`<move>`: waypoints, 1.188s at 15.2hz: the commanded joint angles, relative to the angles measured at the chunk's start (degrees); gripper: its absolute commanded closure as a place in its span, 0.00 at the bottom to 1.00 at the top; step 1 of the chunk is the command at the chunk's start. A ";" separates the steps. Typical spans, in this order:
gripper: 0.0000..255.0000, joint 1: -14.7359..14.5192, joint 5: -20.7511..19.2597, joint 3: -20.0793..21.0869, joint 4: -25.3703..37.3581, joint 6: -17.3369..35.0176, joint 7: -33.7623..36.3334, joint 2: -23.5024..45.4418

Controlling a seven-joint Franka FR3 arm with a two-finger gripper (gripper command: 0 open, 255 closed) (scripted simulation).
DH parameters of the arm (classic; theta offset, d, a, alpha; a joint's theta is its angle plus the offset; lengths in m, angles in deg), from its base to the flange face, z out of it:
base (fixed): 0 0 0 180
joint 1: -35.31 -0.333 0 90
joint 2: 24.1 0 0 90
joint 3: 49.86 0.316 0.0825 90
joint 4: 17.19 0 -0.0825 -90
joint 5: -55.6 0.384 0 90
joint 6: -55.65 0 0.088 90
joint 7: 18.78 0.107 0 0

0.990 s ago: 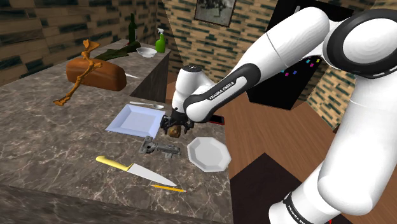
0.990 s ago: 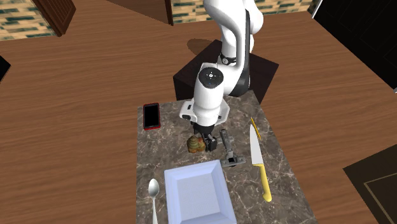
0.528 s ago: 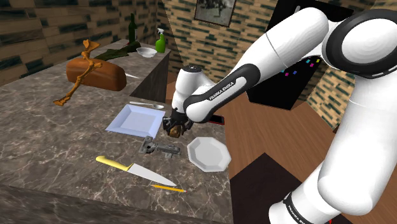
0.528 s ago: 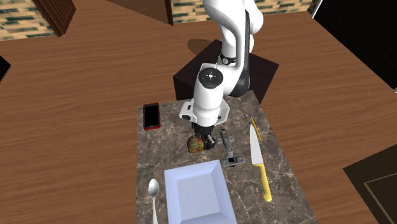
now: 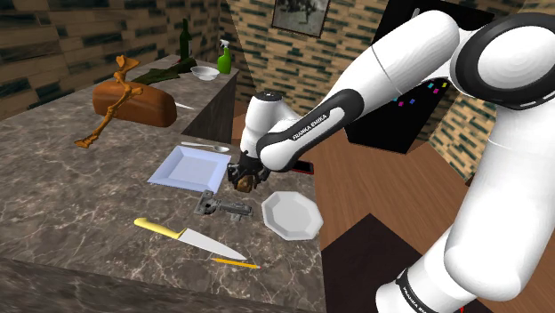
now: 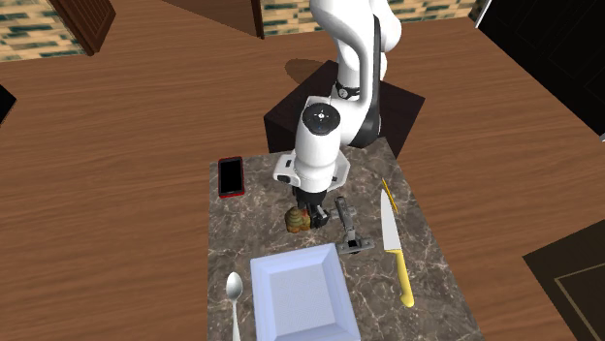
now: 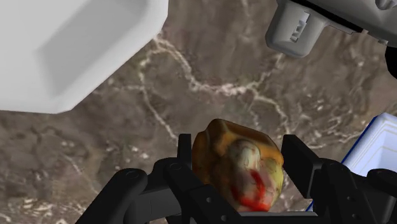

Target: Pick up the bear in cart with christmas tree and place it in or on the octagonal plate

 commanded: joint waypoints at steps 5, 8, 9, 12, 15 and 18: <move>1.00 0.70 1.86 0.94 0.17 -2.54 -1.38 -2.53; 1.00 1.11 3.21 1.53 0.44 -4.51 -2.38 -4.37; 1.00 1.23 3.65 1.70 0.55 -5.17 -2.70 -4.97; 1.00 1.53 4.91 2.14 0.98 -7.20 -3.63 -6.71; 1.00 1.77 6.08 2.48 1.53 -9.26 -4.49 -8.37; 1.00 1.90 6.84 2.66 1.99 -10.73 -5.05 -9.48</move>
